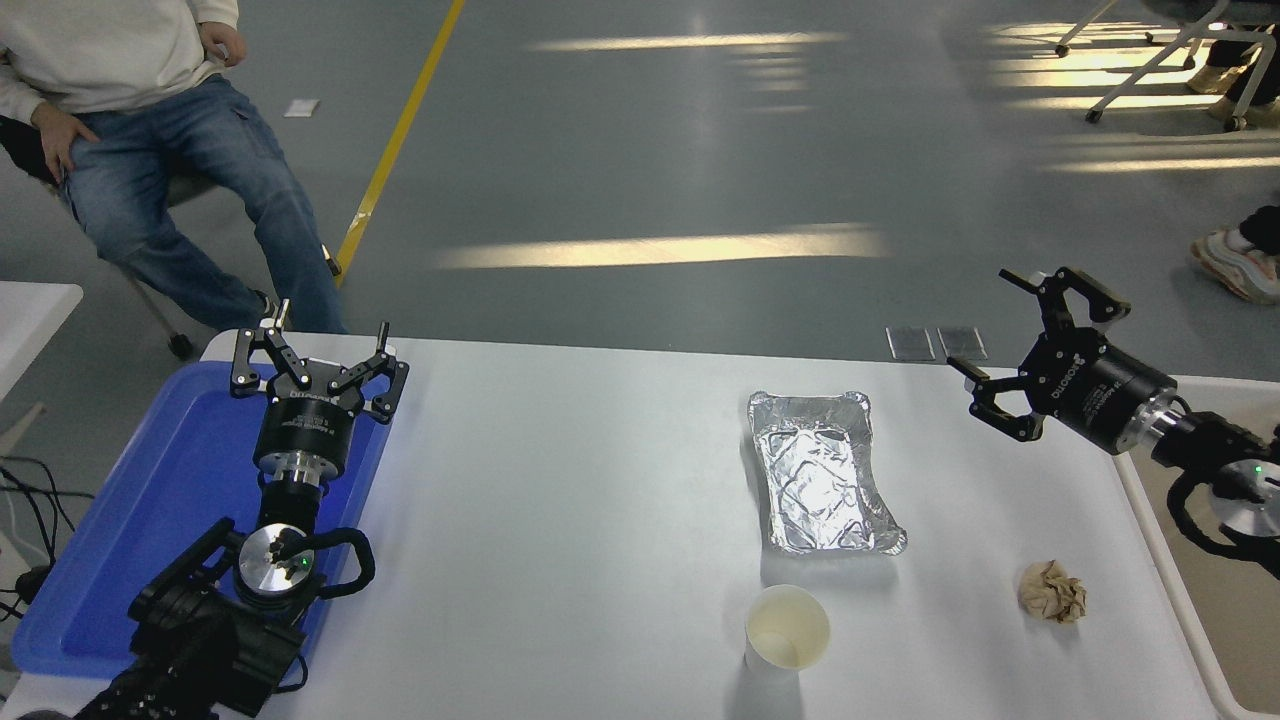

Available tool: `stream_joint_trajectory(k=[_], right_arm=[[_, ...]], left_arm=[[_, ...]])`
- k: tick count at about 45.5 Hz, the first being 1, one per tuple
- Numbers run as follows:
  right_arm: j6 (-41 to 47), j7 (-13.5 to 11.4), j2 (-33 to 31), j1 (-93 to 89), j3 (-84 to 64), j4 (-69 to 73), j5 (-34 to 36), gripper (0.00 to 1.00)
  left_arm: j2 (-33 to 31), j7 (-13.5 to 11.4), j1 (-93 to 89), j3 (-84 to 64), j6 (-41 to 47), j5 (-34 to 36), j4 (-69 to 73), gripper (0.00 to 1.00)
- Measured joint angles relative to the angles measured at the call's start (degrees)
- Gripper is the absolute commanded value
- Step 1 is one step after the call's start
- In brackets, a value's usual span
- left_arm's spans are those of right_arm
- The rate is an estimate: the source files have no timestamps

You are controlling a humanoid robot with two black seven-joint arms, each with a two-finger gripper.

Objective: Pick up paper cup place in dustbin

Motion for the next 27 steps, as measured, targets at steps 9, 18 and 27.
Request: stream_joint_trajectory(k=[9, 18, 27], right_arm=[[-2.68, 0.06, -1.22, 5.86, -8.63, 2.65, -4.12, 1.00], [-5.56, 0.11, -2.07, 10.92, -15.59, 6.26, -7.01, 1.00], [-8.28, 0.15, -2.46, 16.93, -24.00, 10.14, -9.87, 1.00]], left_arm=[[0.00, 0.03, 0.00, 0.00, 0.00, 0.01, 0.00, 1.00], [-0.01, 0.09, 0.00, 0.00, 0.00, 0.01, 0.00, 1.00], [-0.02, 0.13, 0.00, 0.00, 0.00, 0.01, 0.00, 1.00]])
